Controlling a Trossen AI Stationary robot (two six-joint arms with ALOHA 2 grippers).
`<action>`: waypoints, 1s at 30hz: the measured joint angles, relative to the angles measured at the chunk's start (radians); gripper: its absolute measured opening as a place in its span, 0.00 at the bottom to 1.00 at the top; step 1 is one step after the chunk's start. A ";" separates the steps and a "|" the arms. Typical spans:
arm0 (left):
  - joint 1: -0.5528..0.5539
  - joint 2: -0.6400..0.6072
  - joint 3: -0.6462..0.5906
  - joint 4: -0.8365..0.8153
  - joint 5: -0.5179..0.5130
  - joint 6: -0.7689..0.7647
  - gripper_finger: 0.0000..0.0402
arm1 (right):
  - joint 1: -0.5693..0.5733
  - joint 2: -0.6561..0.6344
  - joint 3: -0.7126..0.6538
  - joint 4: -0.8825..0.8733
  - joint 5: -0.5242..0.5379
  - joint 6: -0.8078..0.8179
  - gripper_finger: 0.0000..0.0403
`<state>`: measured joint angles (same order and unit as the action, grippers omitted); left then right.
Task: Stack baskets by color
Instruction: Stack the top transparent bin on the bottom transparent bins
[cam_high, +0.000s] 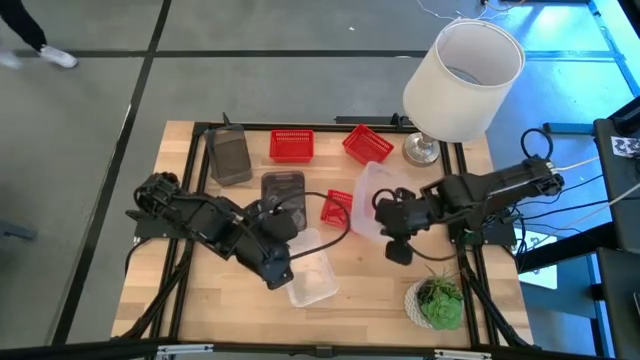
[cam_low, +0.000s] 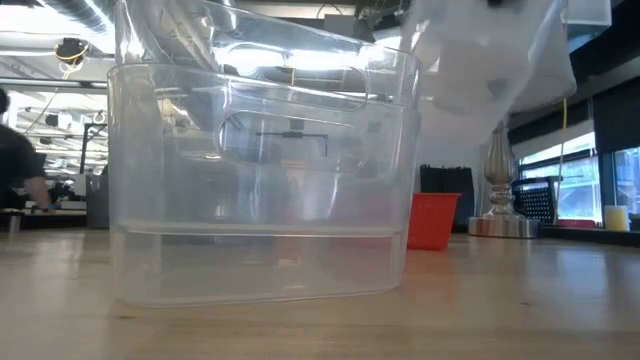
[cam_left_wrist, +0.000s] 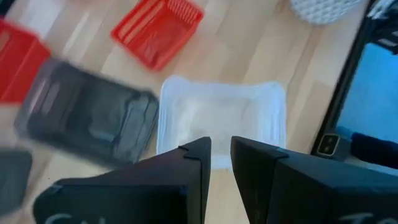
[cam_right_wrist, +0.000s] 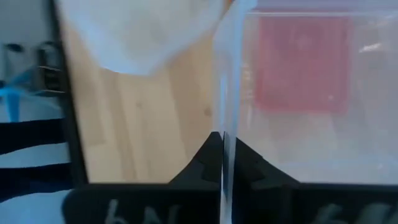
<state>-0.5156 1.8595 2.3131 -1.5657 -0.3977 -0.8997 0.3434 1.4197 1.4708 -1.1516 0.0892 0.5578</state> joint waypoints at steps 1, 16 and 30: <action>-0.008 0.000 0.000 -0.010 0.000 -0.036 0.13 | 0.014 0.000 0.007 0.014 0.002 -0.016 0.00; -0.153 0.088 -0.001 -0.005 -0.016 -0.472 0.13 | 0.143 0.001 0.012 0.244 -0.003 -0.216 0.00; -0.202 0.333 -0.001 -0.005 0.090 -0.778 0.13 | 0.191 0.001 0.011 0.333 -0.003 -0.329 0.00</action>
<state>-0.7181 2.1927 2.3123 -1.5711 -0.3079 -1.6774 0.5347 1.4204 1.4822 -0.8185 0.0860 0.2286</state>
